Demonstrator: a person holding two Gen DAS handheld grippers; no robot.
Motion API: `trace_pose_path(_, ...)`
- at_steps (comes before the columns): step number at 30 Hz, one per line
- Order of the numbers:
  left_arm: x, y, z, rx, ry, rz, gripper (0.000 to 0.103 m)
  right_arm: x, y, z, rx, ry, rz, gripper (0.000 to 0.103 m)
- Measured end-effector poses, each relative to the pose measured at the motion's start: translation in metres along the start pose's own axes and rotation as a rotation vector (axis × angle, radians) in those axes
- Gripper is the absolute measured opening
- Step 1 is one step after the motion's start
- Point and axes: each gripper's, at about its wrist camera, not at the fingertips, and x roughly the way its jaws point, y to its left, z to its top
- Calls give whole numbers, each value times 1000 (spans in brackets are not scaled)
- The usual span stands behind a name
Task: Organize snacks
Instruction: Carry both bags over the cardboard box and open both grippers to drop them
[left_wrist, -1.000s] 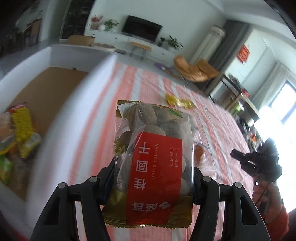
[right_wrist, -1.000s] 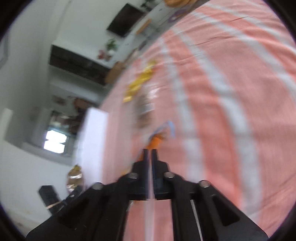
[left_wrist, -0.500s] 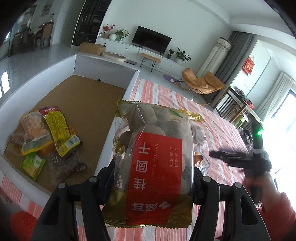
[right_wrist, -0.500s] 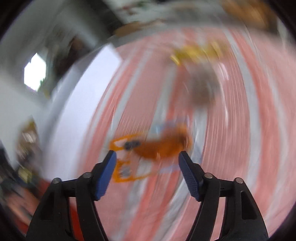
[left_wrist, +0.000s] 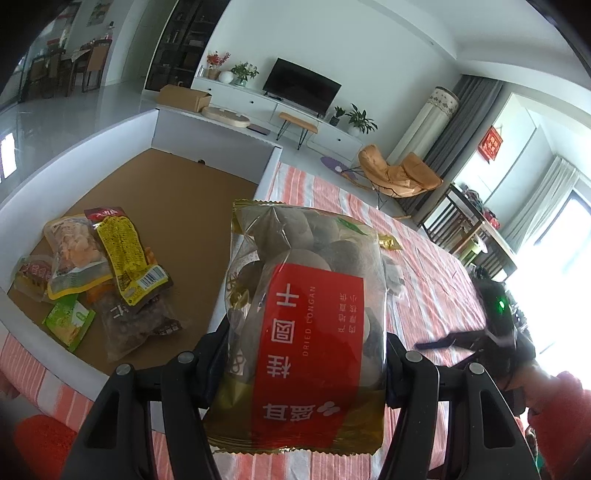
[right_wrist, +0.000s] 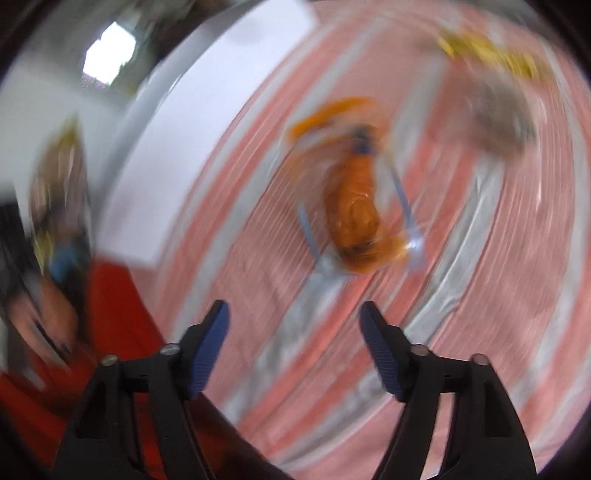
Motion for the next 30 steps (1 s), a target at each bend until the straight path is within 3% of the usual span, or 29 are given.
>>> trace_pose_path(1, -1, 0, 0, -6, -6, 0, 62, -3, 15, 3, -102, -8, -122, 97)
trace_pose_path(3, -2, -1, 1, -13, -11, -5, 62, -6, 34, 18, -247, -66, -298, 99)
trace_pose_path(5, -1, -3, 1, -14, -9, -7, 62, 6, 30, 41, -187, -88, -328, 101)
trace_pose_path(8, -3, -7, 0, 0, -12, -5, 62, 48, 0, 59, 118, -3, -311, 100)
trace_pose_path(10, -2, -7, 0, 4, -10, -3, 62, 68, -7, 58, 236, -15, -289, 102)
trace_pose_path(11, -1, -8, 0, 5, -6, -2, 62, 71, 4, 59, 209, -64, -343, 102)
trace_pose_path(12, 1, -7, 0, 5, -2, -2, 62, 80, 16, 59, 150, -56, -400, 101)
trace_pose_path(14, 2, -7, -1, 4, 5, -8, 62, 77, 29, 55, 119, -89, -391, 84)
trace_pose_path(16, 2, -5, -2, -1, 5, -13, 62, 65, 30, 50, 113, -86, -359, 62)
trace_pose_path(18, 0, -2, 1, -10, 1, -18, 62, 48, 20, 43, 174, -115, -285, 48)
trace_pose_path(22, -10, 11, 11, -31, -27, -18, 62, 16, -4, 26, 340, -197, -68, 47)
trace_pose_path(26, -28, 36, 29, -36, -73, 44, 63, -5, -17, 10, 459, -300, 198, 47)
trace_pose_path(30, -39, 78, 54, -47, -97, 191, 63, -36, 36, 42, 368, -367, 357, 47)
